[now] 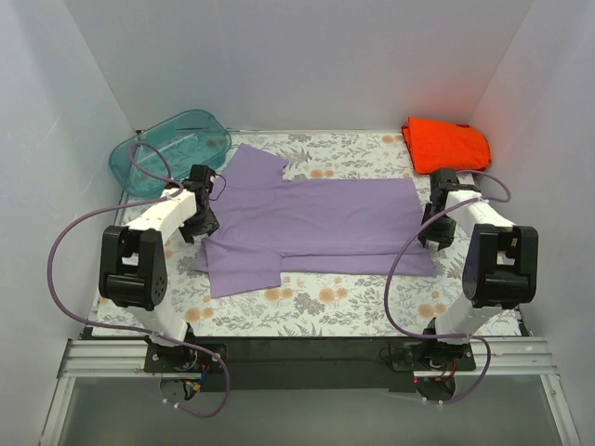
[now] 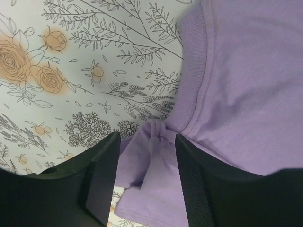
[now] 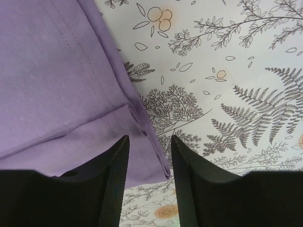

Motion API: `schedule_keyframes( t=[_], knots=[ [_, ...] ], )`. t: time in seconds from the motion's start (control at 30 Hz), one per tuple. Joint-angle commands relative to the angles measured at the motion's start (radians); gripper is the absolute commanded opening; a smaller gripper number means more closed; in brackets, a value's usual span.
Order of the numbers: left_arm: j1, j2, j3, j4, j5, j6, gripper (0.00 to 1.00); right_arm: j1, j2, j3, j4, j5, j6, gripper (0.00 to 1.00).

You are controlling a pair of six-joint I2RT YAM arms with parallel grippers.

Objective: Fold and stack the t-shirts
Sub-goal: Fold the tshirt

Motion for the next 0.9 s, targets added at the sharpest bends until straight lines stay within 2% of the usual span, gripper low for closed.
schedule_keyframes(
  t=[0.0, 0.03, 0.1, 0.23, 0.37, 0.47, 0.53, 0.67, 0.87],
  knots=[
    [0.001, -0.12, 0.008, 0.001, -0.014, 0.008, 0.55, -0.004, -0.099, 0.01, -0.004, -0.017, -0.004, 0.5],
    [0.001, -0.157, 0.006, -0.003, -0.012, 0.009, 0.64, -0.004, -0.116, -0.001, -0.009, -0.021, -0.004, 0.5],
    [-0.008, -0.22, -0.011, -0.025, 0.006, 0.009, 0.68, -0.004, -0.167, -0.025, -0.013, -0.043, -0.006, 0.55],
    [-0.066, -0.323, -0.061, -0.092, 0.042, -0.028, 0.68, -0.004, -0.27, -0.078, -0.013, -0.116, -0.011, 0.57],
    [-0.199, -0.401, -0.144, -0.19, 0.109, -0.107, 0.68, -0.003, -0.391, -0.122, -0.01, -0.195, -0.011, 0.59],
    [-0.265, -0.445, -0.233, -0.203, 0.19, -0.166, 0.68, -0.001, -0.449, -0.151, -0.01, -0.23, -0.014, 0.61],
    [-0.292, -0.455, -0.291, -0.197, 0.212, -0.19, 0.67, -0.001, -0.469, -0.168, -0.007, -0.259, -0.021, 0.81],
    [-0.327, -0.423, -0.334, -0.159, 0.227, -0.195, 0.63, -0.001, -0.509, -0.21, -0.006, -0.301, -0.032, 0.82],
    [-0.364, -0.348, -0.366, -0.092, 0.215, -0.209, 0.5, -0.001, -0.544, -0.239, -0.004, -0.304, -0.038, 0.82]
  ],
)
